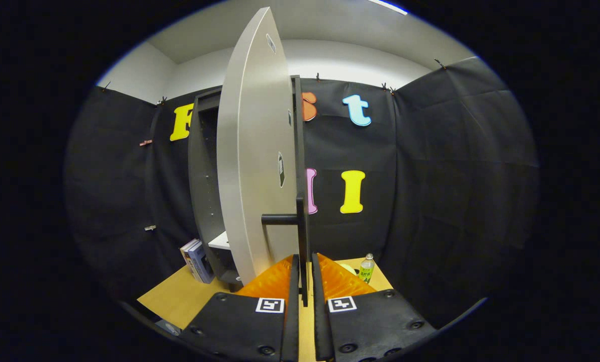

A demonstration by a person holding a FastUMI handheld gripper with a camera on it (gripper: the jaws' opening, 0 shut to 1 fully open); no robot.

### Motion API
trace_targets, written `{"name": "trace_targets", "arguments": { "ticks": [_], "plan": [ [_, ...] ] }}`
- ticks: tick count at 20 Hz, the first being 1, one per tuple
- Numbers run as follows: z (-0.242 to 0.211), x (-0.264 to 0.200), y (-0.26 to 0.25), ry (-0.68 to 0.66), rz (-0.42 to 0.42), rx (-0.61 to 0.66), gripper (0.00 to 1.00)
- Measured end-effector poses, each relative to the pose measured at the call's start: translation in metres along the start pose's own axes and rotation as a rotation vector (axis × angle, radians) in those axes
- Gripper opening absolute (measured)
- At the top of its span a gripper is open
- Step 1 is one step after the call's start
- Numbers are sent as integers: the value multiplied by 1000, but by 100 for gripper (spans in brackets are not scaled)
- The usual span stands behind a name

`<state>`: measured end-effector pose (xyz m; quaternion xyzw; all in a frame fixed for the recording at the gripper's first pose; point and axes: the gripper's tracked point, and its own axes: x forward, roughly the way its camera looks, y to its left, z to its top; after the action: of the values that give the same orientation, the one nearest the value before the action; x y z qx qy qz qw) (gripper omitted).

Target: Open the shoe cabinet door, grab the shoes and put them into the shoe cabinet, then close the shoe cabinet door.

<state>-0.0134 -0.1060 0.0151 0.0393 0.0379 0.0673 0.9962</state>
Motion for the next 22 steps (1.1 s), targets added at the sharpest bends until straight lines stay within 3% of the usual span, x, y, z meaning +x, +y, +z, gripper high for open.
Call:
{"name": "trace_targets", "arguments": {
  "ticks": [4,8,15,19,20,22],
  "plan": [
    [4,0,3,-6,38,40,18],
    [7,-3,-5,-15,-15,-16,15],
    [-6,-4,0,66,-22,5,17],
    [-32,-14,16,164,7,-12,31],
    [-43,-20,27,206,17,-19,40],
    [-69,-25,42,279,23,-31,49]
  ]
}}
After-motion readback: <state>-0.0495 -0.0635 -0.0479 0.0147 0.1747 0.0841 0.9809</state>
